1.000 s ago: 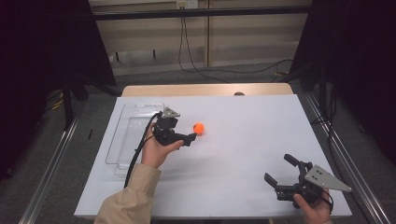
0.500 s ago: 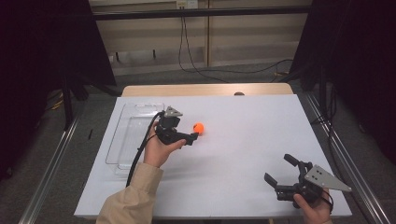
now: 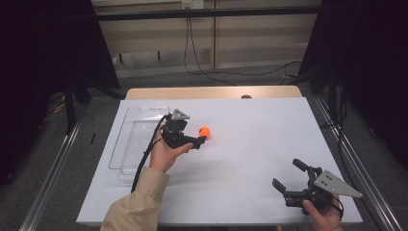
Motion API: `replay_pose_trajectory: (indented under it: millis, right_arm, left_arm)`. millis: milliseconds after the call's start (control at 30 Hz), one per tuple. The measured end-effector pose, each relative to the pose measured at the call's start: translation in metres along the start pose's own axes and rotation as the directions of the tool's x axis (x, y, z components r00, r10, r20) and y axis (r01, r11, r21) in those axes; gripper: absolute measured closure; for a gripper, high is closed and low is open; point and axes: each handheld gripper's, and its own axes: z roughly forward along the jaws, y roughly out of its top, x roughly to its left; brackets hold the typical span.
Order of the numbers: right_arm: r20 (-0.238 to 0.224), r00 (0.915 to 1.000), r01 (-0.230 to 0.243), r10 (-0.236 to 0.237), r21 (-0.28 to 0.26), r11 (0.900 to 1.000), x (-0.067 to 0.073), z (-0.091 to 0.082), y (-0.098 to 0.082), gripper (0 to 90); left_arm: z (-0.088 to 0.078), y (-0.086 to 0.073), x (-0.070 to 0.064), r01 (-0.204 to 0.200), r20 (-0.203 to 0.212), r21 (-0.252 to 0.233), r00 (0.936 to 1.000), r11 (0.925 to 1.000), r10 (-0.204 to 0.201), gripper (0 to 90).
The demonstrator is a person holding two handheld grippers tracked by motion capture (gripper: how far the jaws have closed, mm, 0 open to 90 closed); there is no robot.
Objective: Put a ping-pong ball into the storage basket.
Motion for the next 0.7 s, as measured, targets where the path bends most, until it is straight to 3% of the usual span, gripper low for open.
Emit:
replay_pose_trajectory:
  millis: [700]
  right_arm:
    - [-0.002,1.0,-0.001,0.001,0.0,1.0,0.0,0.001,0.0,0.6]
  left_arm:
    - [0.011,0.002,0.0,-0.003,-0.001,0.005,1.0,1.0,0.003,6.5]
